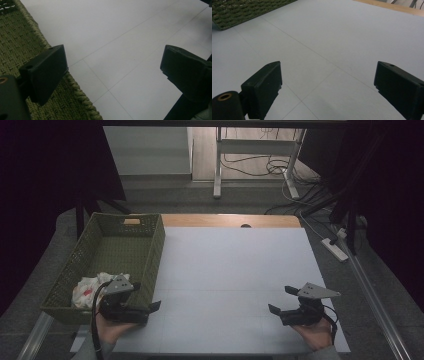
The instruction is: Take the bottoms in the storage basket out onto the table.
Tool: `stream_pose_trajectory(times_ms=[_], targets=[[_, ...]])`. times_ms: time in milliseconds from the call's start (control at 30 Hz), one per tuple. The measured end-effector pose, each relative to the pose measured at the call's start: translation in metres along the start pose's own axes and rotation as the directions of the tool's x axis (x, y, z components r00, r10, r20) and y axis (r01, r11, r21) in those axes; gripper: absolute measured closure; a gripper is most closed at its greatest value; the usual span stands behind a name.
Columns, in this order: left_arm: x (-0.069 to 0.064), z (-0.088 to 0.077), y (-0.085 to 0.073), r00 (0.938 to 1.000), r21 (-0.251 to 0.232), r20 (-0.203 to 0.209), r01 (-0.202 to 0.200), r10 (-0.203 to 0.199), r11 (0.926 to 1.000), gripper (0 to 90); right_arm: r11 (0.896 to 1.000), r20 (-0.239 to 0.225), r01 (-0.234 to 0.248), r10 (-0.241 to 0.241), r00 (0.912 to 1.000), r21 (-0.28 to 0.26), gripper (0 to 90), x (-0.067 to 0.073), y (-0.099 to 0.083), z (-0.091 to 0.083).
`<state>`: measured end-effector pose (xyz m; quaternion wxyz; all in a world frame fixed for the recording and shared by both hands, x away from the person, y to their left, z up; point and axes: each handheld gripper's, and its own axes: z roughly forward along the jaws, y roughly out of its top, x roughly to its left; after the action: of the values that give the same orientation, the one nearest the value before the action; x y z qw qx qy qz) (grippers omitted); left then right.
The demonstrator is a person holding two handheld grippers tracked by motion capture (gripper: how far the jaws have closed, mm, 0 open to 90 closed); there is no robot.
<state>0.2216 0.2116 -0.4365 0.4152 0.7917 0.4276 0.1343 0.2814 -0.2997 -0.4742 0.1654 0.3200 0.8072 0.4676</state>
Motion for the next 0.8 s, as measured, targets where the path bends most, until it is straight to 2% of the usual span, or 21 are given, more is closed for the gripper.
stream_pose_trajectory(times_ms=[400,600,800], targets=[[0.0028,-0.0001,-0.0016,1.0,0.0,0.0,0.009,-0.009,1.0,6.5,1.0,0.005,0.028,-0.028,0.9996,-0.009,7.5,0.0026,-0.0015,0.0009],[0.0033,-0.002,-0.0009,1.0,-0.008,0.003,0.008,-0.008,0.9999,6.5,1.0,-0.004,-0.001,0.001,1.0,-0.015,7.7,0.0008,-0.0019,-0.0007],[0.004,-0.0031,-0.0011,1.0,-0.011,0.003,0.006,-0.006,0.9999,6.5,1.0,-0.009,-0.004,0.004,1.0,-0.01,7.7,0.0018,-0.0026,-0.0003]])
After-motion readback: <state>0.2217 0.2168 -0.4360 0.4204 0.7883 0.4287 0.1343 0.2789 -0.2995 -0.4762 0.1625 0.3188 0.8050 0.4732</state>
